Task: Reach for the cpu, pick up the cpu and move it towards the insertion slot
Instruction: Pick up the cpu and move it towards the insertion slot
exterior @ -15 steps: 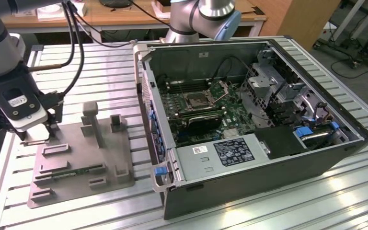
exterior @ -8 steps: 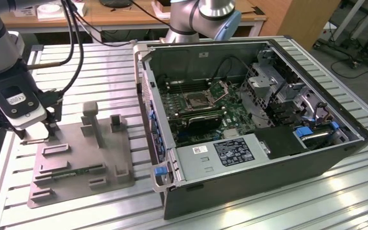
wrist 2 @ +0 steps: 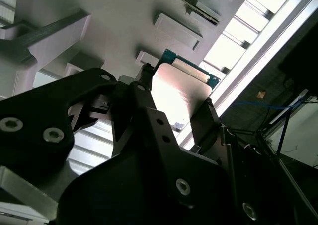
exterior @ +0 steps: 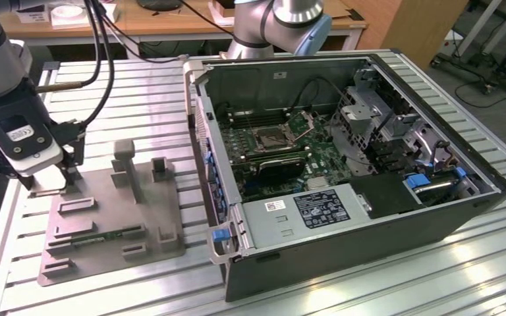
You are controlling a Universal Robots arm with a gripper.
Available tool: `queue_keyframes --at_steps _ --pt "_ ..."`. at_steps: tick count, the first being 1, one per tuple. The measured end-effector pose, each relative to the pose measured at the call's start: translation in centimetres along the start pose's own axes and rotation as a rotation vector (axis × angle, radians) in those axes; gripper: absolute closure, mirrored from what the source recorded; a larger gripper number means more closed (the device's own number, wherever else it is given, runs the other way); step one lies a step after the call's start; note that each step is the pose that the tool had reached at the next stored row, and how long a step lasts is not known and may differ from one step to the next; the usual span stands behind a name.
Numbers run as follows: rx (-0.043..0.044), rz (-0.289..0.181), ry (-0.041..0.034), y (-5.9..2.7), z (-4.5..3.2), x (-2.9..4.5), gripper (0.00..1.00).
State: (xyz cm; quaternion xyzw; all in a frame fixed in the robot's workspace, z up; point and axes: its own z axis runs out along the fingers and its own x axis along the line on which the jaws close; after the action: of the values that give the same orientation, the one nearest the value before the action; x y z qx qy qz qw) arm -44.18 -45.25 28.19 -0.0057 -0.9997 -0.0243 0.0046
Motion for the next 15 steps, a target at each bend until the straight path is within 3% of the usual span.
queue_keyframes --at_steps 15 --pt "0.0 0.0 0.0001 0.03 -0.6 0.0 0.45"
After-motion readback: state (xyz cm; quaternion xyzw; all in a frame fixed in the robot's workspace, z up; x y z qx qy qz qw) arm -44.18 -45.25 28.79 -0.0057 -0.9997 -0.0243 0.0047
